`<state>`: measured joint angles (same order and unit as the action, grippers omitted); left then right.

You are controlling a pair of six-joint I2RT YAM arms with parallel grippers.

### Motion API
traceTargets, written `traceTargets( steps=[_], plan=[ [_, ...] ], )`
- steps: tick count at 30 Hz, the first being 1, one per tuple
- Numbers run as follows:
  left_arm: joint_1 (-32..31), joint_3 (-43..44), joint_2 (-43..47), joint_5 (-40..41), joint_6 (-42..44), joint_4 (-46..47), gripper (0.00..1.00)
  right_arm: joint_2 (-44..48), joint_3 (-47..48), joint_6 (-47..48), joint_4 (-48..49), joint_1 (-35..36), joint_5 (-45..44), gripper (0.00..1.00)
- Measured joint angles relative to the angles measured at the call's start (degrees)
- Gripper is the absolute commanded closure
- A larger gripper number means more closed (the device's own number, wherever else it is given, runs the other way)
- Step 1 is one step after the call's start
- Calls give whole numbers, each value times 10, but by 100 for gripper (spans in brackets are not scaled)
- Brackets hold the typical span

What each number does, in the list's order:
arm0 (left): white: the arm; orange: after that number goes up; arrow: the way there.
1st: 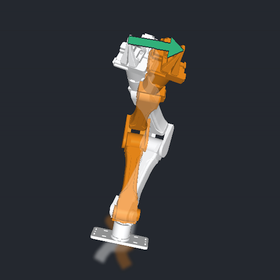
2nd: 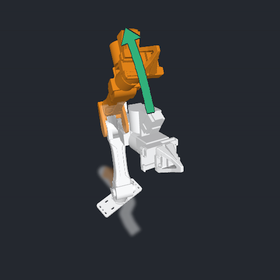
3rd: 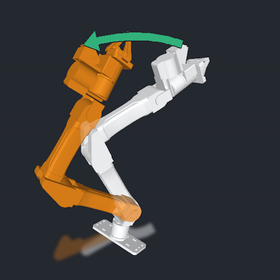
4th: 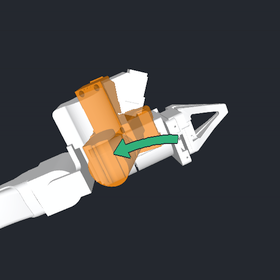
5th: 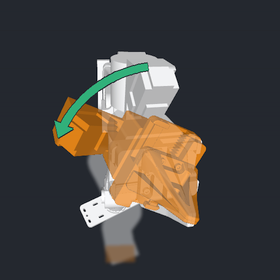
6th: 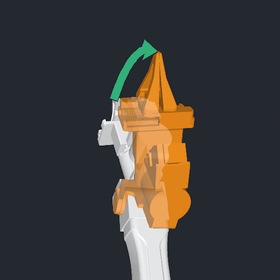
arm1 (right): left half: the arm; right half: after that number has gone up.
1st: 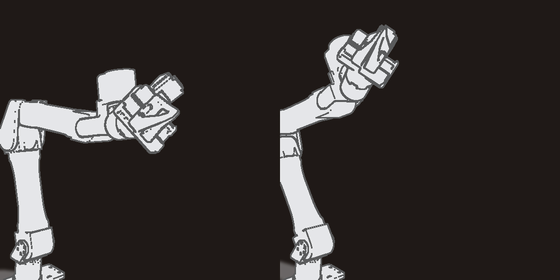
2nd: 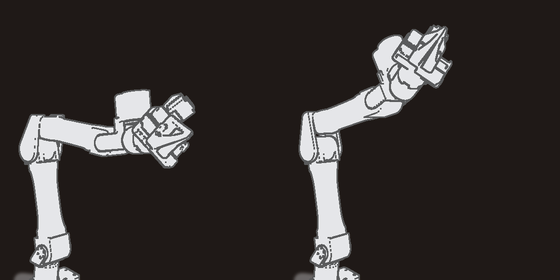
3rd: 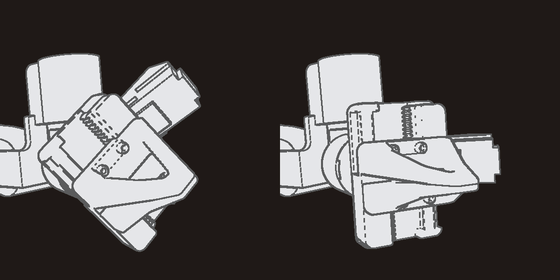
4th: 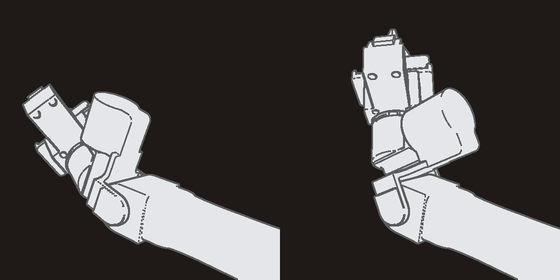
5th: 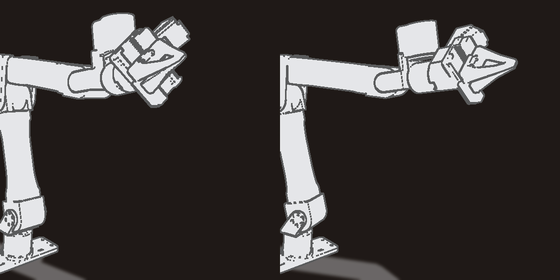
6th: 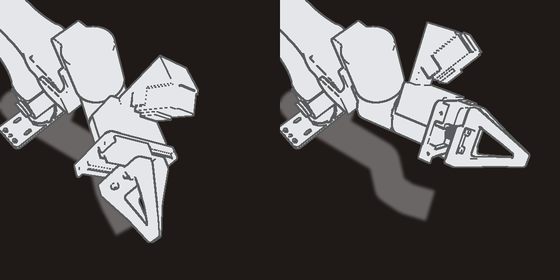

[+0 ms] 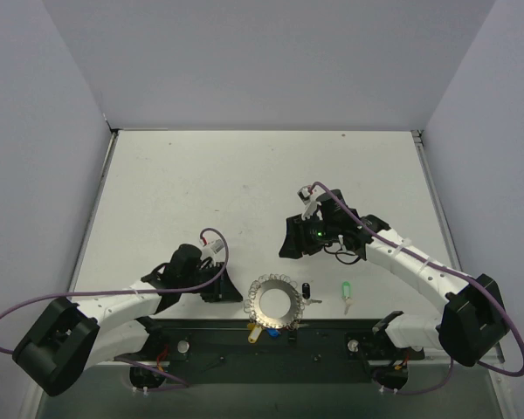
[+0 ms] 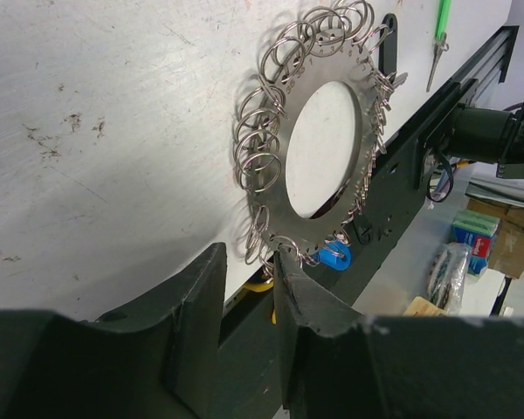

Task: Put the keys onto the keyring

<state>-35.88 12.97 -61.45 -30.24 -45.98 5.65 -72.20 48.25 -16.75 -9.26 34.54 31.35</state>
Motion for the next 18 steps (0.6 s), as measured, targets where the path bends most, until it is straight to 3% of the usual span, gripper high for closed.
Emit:
traceTargets(
  steps=[11,18],
  plan=[
    [-13,0,-58,0,0,38,66,0,-2,0,5,0,7,54],
    [-23,0,-91,-6,0,69,74,0,-5,0,7,0,10,54]
  ],
)
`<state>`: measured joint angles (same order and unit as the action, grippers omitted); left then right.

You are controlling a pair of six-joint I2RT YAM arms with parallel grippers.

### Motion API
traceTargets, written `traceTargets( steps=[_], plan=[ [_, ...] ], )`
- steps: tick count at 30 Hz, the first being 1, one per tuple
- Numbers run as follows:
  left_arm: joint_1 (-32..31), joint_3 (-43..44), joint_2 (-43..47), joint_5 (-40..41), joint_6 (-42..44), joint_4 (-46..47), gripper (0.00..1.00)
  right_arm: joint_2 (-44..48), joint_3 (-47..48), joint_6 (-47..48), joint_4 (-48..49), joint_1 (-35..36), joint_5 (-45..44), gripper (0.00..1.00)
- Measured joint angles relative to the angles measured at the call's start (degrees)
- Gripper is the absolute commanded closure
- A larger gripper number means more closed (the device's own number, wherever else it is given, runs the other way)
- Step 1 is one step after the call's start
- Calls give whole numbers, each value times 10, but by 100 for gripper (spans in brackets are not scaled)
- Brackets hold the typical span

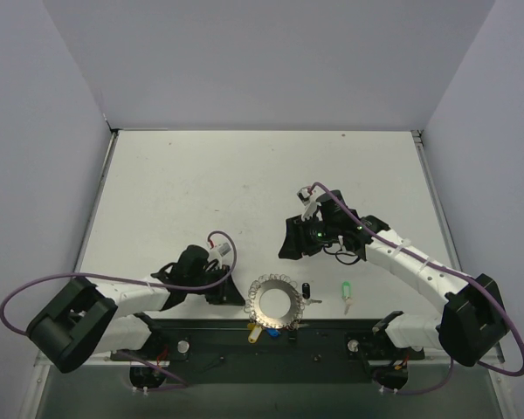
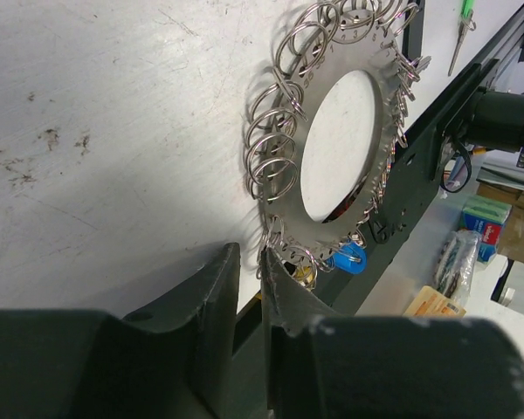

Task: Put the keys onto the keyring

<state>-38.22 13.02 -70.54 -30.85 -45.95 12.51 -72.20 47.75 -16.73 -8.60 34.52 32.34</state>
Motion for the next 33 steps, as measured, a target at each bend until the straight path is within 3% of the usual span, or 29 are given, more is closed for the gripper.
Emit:
traceTargets(
  steps=[10,19,21,25,33],
  plan=[
    [-6,3,-19,-3,-1,21,76,0,0,0,1,0,1,54],
    [-11,17,-40,-2,0,34,71,0,0,0,2,0,6,54],
    [-12,20,-45,-3,1,36,74,0,0,0,3,0,7,54],
    [-14,22,-54,-2,3,39,99,0,0,0,3,0,8,54],
    [-20,23,-54,-9,11,49,100,0,0,1,3,0,10,54]
  ],
)
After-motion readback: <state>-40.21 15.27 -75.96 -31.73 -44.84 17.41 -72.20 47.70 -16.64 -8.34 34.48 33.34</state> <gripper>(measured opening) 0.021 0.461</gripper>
